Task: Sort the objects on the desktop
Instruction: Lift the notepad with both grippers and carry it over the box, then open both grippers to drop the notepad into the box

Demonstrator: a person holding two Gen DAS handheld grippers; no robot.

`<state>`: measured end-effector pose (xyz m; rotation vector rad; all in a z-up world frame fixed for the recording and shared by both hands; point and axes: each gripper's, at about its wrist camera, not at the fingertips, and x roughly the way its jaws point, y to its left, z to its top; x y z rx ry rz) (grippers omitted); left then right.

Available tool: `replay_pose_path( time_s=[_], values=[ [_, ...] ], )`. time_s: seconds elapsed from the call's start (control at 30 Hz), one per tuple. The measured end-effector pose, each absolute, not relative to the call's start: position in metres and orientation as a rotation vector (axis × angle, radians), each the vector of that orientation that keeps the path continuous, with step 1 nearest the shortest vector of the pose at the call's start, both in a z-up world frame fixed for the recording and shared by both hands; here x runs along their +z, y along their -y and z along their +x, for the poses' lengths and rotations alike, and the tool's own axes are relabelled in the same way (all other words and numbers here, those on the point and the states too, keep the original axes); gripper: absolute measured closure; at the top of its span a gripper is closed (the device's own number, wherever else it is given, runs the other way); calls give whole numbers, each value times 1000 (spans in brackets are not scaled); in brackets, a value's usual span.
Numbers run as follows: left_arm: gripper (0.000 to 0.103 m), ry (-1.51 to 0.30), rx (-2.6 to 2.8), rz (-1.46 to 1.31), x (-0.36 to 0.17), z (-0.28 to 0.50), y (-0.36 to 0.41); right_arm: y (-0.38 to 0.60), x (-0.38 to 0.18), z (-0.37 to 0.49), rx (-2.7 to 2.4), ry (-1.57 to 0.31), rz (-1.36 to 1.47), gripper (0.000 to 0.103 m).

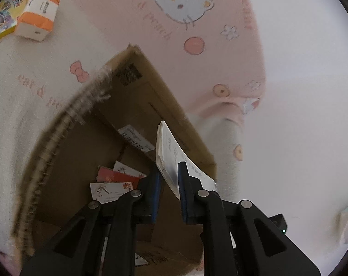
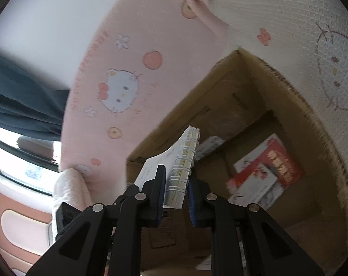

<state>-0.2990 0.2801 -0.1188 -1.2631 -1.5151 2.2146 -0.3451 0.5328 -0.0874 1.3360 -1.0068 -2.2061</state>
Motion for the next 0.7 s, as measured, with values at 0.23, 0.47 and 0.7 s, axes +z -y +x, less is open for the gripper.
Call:
replay_pose_path(
  time_s=[0.23,0.47,0.7],
  values=[
    [83,1494,2245,-1428,-141,-309,-306,-542,-105,-364,-2235,890,1502,86],
    [82,1489,2249,-1494,-152,-318,-322,-554,-120,-373,-2220,902,1538,86],
    [80,1531,2205,-1612,-163,-321,-326,-542,-120,-388,-2252,731,1662,84]
  ],
)
